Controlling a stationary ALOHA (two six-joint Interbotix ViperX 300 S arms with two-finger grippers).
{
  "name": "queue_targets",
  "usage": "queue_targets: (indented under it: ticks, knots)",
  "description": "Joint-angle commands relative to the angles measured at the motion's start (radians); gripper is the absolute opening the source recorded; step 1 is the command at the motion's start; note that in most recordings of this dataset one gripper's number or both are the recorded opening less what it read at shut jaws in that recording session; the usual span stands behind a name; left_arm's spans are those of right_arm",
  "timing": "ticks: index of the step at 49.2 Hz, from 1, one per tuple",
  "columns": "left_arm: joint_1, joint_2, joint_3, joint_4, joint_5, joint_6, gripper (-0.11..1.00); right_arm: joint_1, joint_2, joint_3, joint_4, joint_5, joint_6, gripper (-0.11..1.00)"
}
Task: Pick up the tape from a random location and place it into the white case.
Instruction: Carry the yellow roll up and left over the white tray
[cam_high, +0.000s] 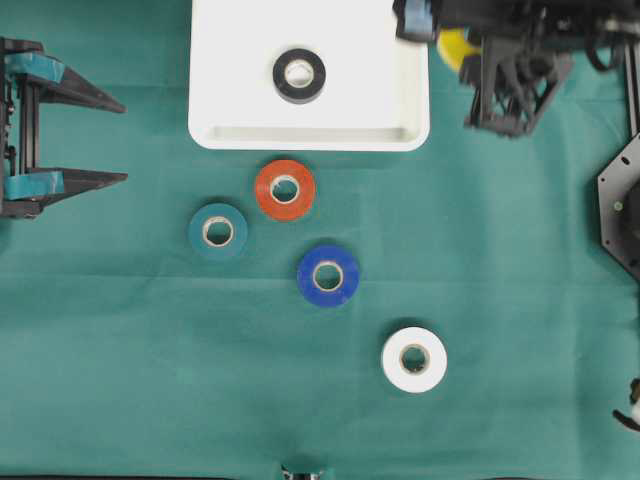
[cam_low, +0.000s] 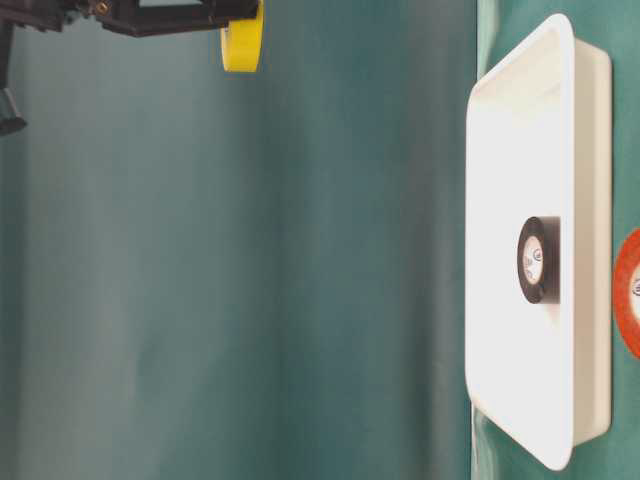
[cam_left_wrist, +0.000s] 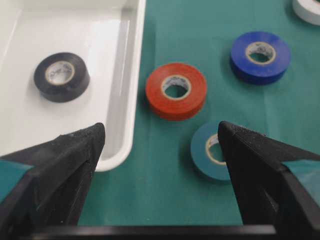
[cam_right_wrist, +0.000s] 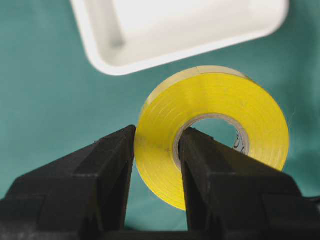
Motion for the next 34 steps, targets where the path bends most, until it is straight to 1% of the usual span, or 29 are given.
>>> queue_targets:
  ticks: [1, 8, 13, 18, 34]
  knots:
    - [0.002, 0.005, -0.011, -0.002, -0.008, -0.002, 0.93, -0.04, -0.02, -0.02, -0.005, -0.018, -0.018, 0.29]
    - [0.002, 0.005, -0.011, -0.002, -0.009, -0.002, 0.93, -0.115, -0.017, -0.017, -0.005, -0.038, -0.043, 0.29]
    - [0.002, 0.003, -0.009, -0.002, -0.008, -0.002, 0.93, -0.15, -0.012, -0.011, -0.003, -0.048, -0.054, 0.29]
    - [0.002, 0.005, -0.009, -0.002, -0.008, 0.0, 0.93, -0.158, -0.012, -0.003, 0.0, -0.055, -0.066, 0.29]
    - [0.002, 0.003, -0.009, -0.002, -0.009, 0.0, 0.93, -0.158, 0.029, -0.012, 0.021, -0.091, -0.067, 0.29]
